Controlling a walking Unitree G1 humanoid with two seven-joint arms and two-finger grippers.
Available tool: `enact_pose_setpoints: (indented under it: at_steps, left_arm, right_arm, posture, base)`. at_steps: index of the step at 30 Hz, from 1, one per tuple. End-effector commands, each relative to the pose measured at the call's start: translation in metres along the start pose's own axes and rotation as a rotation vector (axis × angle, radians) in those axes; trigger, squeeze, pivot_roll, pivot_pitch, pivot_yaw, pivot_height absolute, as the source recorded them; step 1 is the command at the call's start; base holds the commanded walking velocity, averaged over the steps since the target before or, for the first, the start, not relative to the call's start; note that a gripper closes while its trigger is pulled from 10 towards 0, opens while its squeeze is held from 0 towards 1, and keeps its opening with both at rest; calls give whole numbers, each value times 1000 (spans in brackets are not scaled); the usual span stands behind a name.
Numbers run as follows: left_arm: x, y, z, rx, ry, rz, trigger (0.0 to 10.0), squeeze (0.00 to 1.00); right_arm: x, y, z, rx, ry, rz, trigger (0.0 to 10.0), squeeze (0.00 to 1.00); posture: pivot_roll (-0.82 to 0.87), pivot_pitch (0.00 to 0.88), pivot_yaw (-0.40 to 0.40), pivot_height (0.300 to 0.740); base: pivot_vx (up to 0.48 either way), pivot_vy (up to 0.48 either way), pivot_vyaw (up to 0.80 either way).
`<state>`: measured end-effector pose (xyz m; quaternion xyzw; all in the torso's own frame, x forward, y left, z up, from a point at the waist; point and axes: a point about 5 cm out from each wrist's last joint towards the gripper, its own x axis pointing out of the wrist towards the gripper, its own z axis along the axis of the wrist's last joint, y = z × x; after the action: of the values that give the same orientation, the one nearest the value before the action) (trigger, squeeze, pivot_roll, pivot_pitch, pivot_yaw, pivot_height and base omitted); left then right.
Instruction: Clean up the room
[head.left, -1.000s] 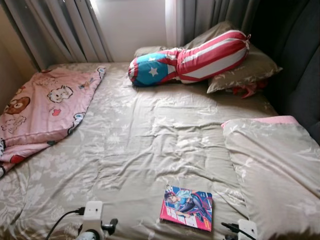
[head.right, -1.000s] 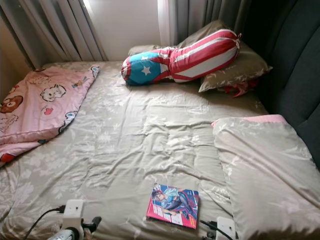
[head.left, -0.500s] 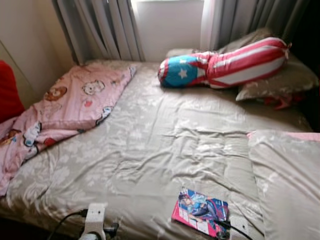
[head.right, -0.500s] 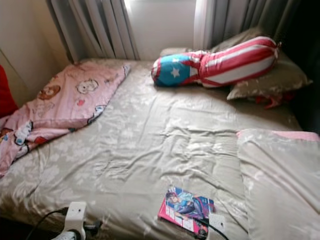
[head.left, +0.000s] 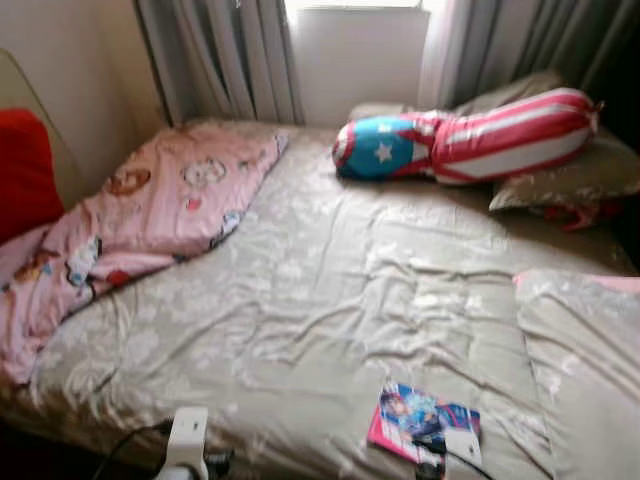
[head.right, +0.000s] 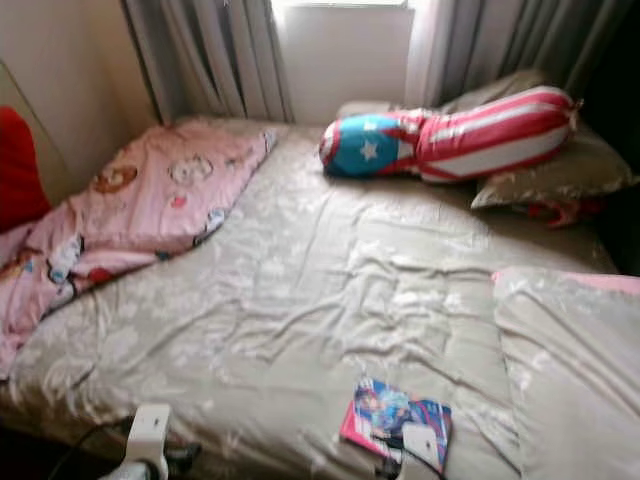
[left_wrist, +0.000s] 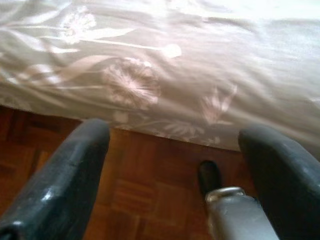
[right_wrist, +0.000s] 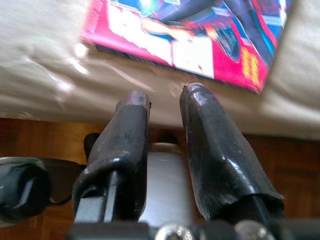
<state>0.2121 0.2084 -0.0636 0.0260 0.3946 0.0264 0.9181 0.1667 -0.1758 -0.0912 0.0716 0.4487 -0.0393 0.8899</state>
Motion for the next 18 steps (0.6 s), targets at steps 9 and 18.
enact_pose_setpoints:
  at_steps: [9,18]
  left_arm:
    - [-1,-3,-8,-1,32,-5,10000,0]
    - [-2,-2,-8,-11,29,0,10000,0]
  right_arm:
    - [0,0,-3,-29,18,5,10000,0]
    - [0,2,-4,-49,26,12,10000,0]
  posture:
    - [-119,0,-12,740]
    - [-113,0,-9,740]
  base:
    - [0,437,0]
    - [0,436,0]
